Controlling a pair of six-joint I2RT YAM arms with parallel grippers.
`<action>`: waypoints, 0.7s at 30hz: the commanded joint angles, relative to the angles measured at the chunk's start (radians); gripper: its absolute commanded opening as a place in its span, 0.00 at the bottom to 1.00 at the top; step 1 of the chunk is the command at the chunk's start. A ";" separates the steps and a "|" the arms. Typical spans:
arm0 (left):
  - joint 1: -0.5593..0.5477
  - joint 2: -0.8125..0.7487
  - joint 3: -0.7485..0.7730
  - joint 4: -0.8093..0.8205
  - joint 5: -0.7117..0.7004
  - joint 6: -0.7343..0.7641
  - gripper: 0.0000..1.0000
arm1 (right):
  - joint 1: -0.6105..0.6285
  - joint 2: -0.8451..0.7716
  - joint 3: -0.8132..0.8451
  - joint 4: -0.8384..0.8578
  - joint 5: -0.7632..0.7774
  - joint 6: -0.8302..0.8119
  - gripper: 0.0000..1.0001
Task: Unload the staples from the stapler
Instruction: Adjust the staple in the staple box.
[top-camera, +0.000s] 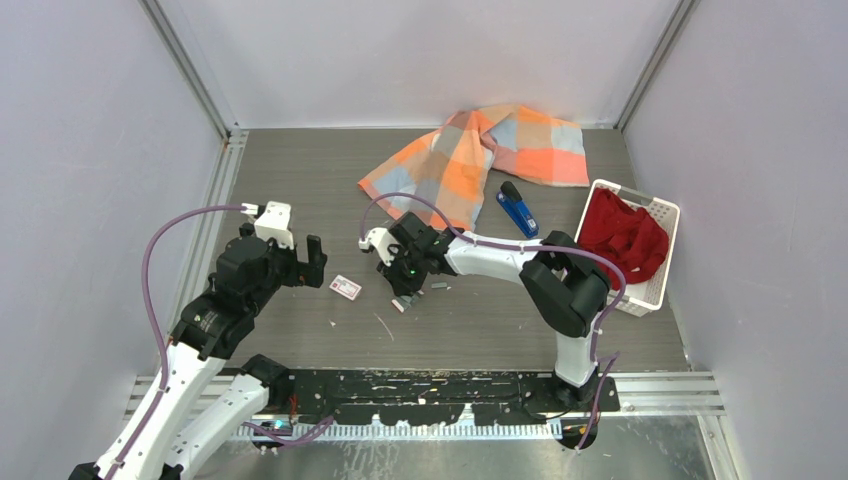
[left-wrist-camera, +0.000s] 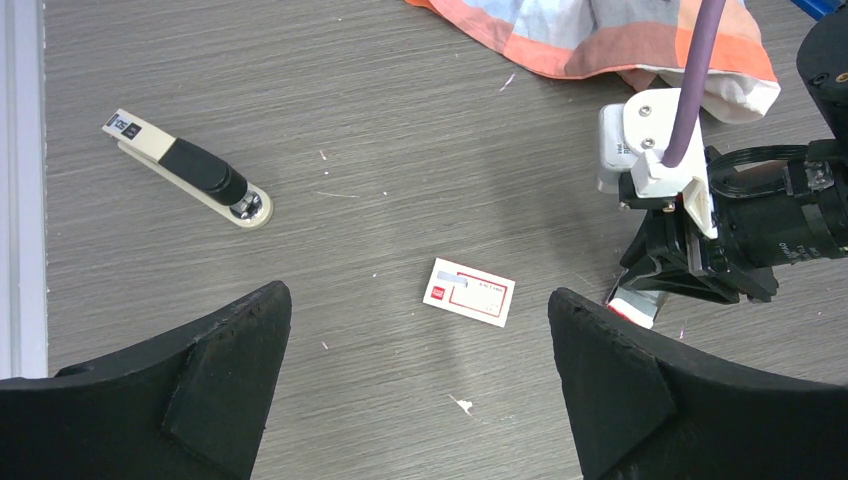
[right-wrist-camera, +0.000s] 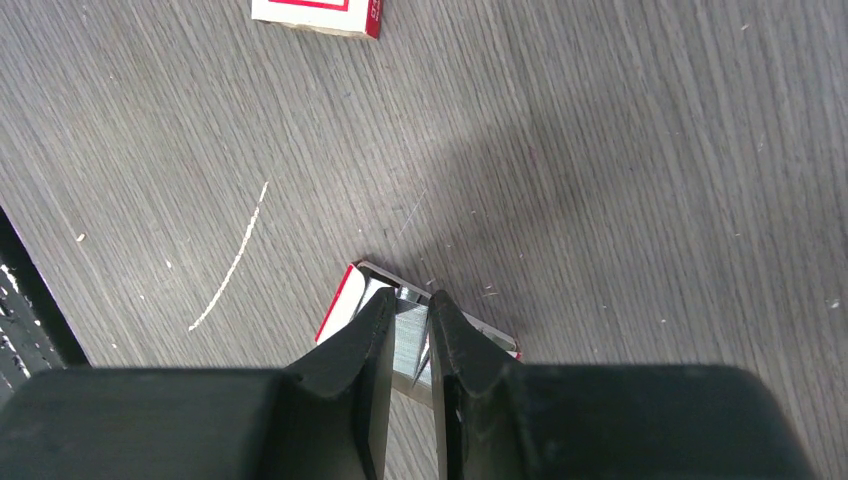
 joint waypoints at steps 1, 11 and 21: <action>0.008 -0.003 0.009 0.056 0.003 -0.009 0.99 | 0.004 -0.064 0.034 0.008 -0.001 0.002 0.23; 0.008 -0.003 0.009 0.056 0.003 -0.009 0.99 | 0.004 -0.059 0.032 -0.005 -0.005 0.009 0.23; 0.009 -0.002 0.009 0.055 0.001 -0.007 0.99 | 0.004 -0.054 0.041 -0.022 -0.003 0.022 0.23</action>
